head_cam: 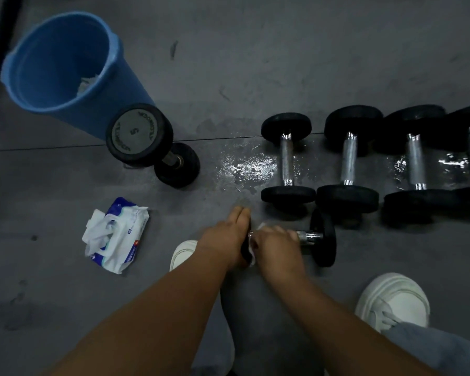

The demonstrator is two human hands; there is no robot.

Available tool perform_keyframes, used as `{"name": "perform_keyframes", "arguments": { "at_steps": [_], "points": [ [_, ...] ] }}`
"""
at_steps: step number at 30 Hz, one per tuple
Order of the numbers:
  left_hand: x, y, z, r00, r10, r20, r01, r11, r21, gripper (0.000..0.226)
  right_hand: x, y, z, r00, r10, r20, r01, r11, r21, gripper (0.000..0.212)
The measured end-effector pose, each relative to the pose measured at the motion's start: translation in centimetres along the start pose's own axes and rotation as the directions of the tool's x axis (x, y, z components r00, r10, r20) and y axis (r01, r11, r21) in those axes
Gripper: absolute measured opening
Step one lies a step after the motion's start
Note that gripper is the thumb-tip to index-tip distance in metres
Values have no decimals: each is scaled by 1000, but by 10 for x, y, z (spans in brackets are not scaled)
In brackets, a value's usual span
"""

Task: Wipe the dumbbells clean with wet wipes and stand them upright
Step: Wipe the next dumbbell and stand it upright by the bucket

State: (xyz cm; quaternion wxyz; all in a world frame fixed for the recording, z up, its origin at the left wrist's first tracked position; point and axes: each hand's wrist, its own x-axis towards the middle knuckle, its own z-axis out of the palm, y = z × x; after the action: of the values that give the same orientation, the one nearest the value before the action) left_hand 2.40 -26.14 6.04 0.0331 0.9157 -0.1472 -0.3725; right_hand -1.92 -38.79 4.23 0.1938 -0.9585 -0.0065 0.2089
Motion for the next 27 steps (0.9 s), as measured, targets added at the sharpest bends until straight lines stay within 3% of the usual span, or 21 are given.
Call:
{"name": "perform_keyframes", "arguments": {
  "at_steps": [4,10,14,19,23,25,27],
  "points": [
    [2,1,-3,1000,-11,-6,11,1000,7,115,8,-2,6,998,37,-53,-29,989,142,17],
    [2,0,-2,1000,-7,8,7,1000,30,117,-2,-5,0,997,51,56,-59,986,159,16],
    [2,-1,-4,1000,-16,-3,16,998,57,120,25,-7,-4,995,76,-70,-59,973,221,14],
    [4,-1,-3,1000,-5,22,4,999,38,123,-18,0,16,996,39,80,-53,982,182,15],
    [2,-1,-2,1000,-18,-9,19,998,57,122,17,-3,-1,987,130,-94,-101,958,270,12],
    [2,0,-3,1000,-11,-4,11,999,44,121,10,-8,3,990,139,-33,-127,962,240,13],
    [3,0,-3,1000,-3,2,3,1000,25,119,-9,-8,13,987,79,137,-105,975,194,17]
  ]
}}
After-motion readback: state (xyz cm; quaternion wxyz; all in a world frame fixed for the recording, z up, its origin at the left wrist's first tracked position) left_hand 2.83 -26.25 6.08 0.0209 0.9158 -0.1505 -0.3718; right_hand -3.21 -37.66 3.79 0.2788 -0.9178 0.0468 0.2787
